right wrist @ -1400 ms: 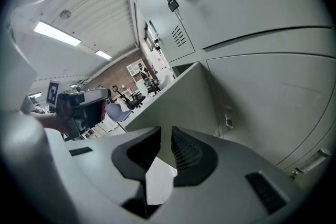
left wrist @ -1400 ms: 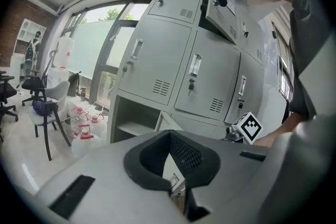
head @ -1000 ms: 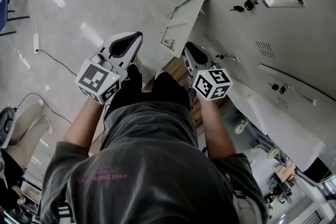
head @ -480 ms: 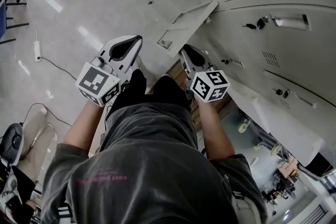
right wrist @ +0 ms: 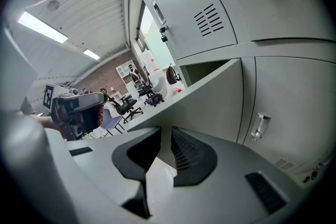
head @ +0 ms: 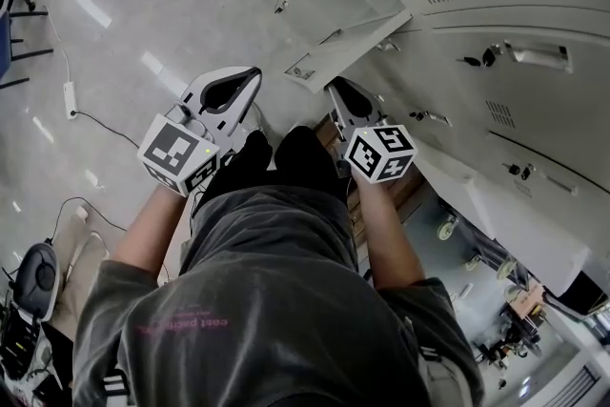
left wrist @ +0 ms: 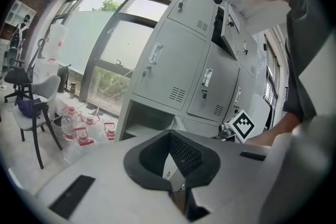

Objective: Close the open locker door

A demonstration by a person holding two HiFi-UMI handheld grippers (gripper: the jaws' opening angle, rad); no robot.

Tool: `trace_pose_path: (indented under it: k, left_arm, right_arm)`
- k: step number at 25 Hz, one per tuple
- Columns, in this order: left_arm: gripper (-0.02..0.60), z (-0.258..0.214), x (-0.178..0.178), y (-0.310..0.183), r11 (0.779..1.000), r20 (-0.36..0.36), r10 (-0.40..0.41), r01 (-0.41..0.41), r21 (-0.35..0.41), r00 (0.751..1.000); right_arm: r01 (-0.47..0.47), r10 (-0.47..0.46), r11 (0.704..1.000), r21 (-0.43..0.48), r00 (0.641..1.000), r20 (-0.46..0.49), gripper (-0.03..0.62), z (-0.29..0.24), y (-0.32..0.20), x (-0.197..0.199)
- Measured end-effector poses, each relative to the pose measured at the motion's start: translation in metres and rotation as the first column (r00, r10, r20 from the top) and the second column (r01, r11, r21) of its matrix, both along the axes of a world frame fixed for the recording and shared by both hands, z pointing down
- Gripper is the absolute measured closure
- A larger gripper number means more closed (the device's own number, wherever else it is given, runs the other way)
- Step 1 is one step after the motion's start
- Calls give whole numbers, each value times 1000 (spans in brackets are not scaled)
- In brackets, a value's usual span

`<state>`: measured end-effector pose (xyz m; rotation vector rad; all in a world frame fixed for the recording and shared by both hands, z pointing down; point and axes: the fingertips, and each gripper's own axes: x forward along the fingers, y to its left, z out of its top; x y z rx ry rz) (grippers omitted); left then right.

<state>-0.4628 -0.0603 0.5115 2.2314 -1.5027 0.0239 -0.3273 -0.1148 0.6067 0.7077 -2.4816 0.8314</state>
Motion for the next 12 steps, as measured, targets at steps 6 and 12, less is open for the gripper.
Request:
trace_pose_path:
  k: [6, 12]
  left_arm:
    - [566, -3, -15, 1, 1000, 12, -27, 27, 8, 1000]
    - [566, -3, -27, -5, 998, 23, -70, 70, 1, 997]
  right_arm:
    - [27, -27, 1000, 7, 999, 17, 523, -2, -3, -20]
    - [72, -72, 997, 3, 997, 32, 523, -2, -12, -38]
